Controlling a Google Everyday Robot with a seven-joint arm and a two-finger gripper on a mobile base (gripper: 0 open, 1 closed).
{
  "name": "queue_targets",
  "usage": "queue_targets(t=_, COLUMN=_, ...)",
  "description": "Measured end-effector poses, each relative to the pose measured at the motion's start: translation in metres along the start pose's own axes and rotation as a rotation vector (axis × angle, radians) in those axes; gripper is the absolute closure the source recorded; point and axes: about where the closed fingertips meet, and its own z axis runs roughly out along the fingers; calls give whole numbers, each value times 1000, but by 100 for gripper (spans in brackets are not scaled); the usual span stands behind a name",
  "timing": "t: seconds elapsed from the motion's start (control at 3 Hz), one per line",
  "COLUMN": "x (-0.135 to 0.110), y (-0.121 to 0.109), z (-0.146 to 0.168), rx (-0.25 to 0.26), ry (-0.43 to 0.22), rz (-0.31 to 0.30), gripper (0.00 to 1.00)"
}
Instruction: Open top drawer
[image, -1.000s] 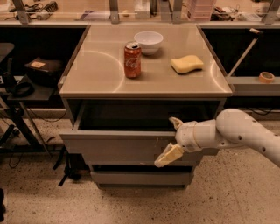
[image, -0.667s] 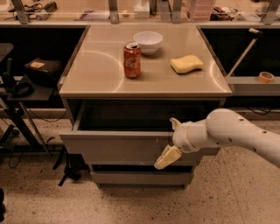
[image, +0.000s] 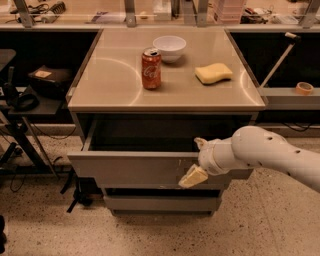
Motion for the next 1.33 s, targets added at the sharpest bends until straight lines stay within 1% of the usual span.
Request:
queue_targets(t=1.0, x=0, y=0, z=0, rx=0, ry=0, rz=0, gripper=88)
queue_targets(t=1.33, x=-1, y=-4, z=-5, rx=0, ry=0, rz=0, gripper=100)
